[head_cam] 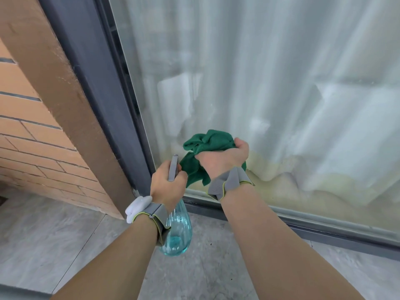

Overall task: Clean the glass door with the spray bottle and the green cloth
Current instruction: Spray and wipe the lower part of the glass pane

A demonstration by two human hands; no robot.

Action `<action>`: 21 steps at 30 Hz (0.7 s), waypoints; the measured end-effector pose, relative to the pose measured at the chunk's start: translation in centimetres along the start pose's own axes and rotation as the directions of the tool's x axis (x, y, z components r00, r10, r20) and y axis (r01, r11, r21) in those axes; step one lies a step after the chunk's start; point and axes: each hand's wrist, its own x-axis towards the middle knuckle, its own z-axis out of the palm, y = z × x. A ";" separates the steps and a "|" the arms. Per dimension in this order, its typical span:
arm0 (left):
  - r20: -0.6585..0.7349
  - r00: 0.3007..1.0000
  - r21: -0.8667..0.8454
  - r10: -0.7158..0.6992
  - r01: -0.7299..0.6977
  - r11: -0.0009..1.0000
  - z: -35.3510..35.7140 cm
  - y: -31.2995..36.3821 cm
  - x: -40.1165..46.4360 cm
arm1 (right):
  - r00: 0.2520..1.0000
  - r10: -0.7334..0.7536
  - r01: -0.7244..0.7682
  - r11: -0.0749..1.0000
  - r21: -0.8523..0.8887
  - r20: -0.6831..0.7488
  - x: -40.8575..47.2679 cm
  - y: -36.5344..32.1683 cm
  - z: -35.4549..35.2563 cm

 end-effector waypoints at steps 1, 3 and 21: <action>-0.004 1.000 -0.012 -0.001 0.001 1.000 -0.1 0.0 0.1 | 0.998 0.024 -0.023 1.000 -0.018 0.051 0.1 0.1 0.0; -0.004 1.000 -0.019 -0.005 0.004 1.000 -0.2 -0.2 0.1 | 0.999 0.037 -0.035 0.997 -0.071 0.036 0.2 -0.2 -0.4; 0.132 0.991 -0.069 0.002 0.008 0.998 5.5 -1.6 0.3 | 0.916 -0.029 0.012 0.999 -0.043 -0.400 -1.4 -6.2 1.2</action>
